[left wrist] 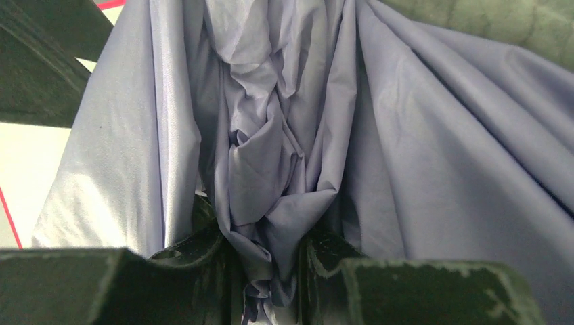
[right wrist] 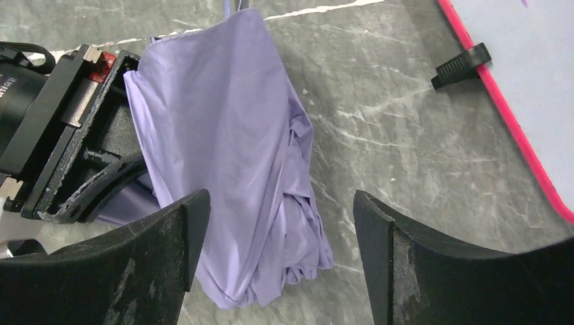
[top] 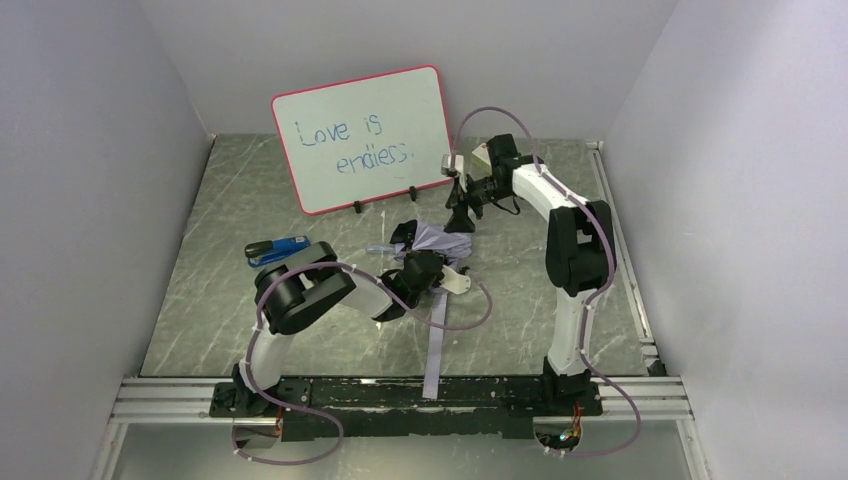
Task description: Put away the umbrella
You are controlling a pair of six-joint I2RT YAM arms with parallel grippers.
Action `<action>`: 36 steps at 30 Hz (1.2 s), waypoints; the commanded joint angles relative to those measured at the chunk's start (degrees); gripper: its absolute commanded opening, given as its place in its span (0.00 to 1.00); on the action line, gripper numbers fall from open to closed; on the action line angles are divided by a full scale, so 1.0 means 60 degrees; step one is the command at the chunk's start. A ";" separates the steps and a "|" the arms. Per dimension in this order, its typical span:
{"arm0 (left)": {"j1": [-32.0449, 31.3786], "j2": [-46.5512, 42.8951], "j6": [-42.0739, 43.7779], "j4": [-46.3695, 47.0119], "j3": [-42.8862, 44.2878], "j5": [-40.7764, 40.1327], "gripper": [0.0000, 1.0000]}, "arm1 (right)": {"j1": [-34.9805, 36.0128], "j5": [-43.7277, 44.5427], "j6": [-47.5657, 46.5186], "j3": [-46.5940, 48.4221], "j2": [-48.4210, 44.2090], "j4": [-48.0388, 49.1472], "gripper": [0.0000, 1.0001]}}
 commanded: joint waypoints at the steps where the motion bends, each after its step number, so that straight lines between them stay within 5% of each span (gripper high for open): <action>1: -0.0339 0.0521 0.0108 -0.0891 -0.0408 0.0943 0.05 | 0.0129 0.0442 -0.0403 0.0317 0.0280 -0.0326 0.81; 13: -0.0427 0.0483 0.0190 -0.0832 -0.0472 0.0939 0.05 | 0.0630 0.1395 -0.1183 0.0686 0.1155 -0.1804 0.81; 26: -0.0463 0.0208 -0.0045 -0.0583 -0.0550 0.0765 0.05 | 0.0966 0.2853 -0.0518 -0.0192 0.1568 -0.1167 0.73; 30: -0.0456 -0.0200 -0.0249 -0.0406 -0.0587 0.0771 0.18 | 0.0984 0.3285 -0.0226 -0.0225 0.1802 -0.1020 0.52; 36: -0.0489 -0.1028 -0.0676 -0.0219 -0.0677 0.0932 0.56 | 0.0976 0.3721 0.0191 -0.0812 0.1552 0.0033 0.32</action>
